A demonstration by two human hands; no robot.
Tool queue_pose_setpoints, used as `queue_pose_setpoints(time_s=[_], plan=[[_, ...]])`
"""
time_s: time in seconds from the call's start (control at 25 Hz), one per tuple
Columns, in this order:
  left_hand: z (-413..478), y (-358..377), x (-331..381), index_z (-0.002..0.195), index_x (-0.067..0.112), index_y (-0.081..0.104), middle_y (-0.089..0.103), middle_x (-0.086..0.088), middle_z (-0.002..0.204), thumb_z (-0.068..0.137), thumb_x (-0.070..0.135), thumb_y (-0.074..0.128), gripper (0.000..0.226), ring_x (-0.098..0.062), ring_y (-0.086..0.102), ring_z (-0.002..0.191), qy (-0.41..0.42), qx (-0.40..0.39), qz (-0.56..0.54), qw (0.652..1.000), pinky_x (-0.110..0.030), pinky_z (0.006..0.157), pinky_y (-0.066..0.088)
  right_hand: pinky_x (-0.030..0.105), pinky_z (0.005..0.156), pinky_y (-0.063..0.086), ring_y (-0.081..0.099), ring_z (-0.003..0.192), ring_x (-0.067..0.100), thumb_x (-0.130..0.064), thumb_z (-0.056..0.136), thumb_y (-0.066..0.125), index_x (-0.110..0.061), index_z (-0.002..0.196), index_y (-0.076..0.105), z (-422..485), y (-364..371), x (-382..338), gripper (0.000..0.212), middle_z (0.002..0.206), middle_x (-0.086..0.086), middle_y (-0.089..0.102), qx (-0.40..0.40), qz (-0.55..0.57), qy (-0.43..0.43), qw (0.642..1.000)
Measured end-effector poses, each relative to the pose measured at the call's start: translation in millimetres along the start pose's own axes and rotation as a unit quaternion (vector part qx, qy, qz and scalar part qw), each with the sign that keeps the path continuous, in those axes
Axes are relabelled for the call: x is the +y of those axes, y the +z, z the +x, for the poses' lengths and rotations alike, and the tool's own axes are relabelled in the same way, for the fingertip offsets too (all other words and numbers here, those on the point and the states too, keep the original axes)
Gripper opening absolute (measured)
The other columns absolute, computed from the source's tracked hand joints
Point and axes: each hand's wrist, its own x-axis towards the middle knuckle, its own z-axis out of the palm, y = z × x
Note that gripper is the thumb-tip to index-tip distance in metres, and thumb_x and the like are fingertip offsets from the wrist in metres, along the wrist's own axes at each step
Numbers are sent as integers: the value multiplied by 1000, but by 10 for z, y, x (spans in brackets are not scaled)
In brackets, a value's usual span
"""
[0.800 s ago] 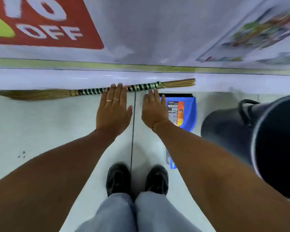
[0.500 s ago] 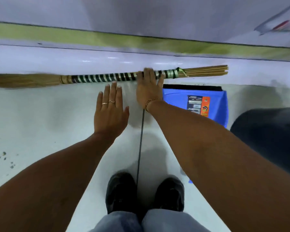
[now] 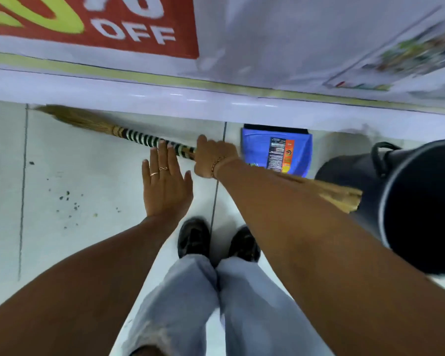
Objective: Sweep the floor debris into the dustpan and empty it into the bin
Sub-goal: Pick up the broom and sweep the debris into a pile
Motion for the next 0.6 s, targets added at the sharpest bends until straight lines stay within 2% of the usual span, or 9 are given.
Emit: queue_pose_setpoints(time_s=[0.12, 0.24, 0.36, 0.48, 0.6], plan=[[-534, -519, -54, 148, 3, 8, 7, -14, 160, 97, 31, 37, 65, -28, 5, 148, -19, -4, -16, 1000, -44, 122, 7, 38, 91, 46, 56, 117, 33, -22, 89, 54, -8, 138, 33, -736, -155, -283, 56, 131, 14, 54, -2, 46, 21, 999], [-927, -926, -148, 148, 3, 9, 10, -14, 159, 97, 31, 37, 64, -28, 8, 148, -29, -6, -26, 999, -44, 122, 9, 37, 91, 46, 53, 119, 35, -20, 89, 52, -8, 141, 31, -1148, -342, -558, 58, 136, 17, 47, -22, 64, -5, 998], [-1274, -1238, -402, 148, 3, 9, 12, -14, 159, 97, 33, 36, 64, -27, 10, 148, -33, -5, -37, 999, -42, 122, 9, 34, 77, 49, 54, 112, 35, -17, 92, 43, -21, 149, 24, -1341, -449, -891, 60, 136, 16, 45, -48, 87, -12, 995], [-1497, -1322, -779, 148, 5, 9, 13, -12, 159, 97, 34, 35, 64, -26, 11, 148, -31, -13, -41, 999, -41, 122, 10, 35, 86, 48, 56, 115, 34, -20, 97, 37, -15, 143, 38, -1397, -259, -1251, 46, 131, 17, 53, 3, 46, 30, 998], [-1618, -1258, -1216, 148, 7, 8, 12, -10, 160, 98, 35, 32, 63, -25, 9, 148, -31, -43, -12, 999, -41, 122, 8, 35, 84, 49, 60, 110, 32, -18, 97, 38, -8, 133, 49, -1406, 112, -1622, 39, 124, 15, 60, 9, 29, 48, 998]])
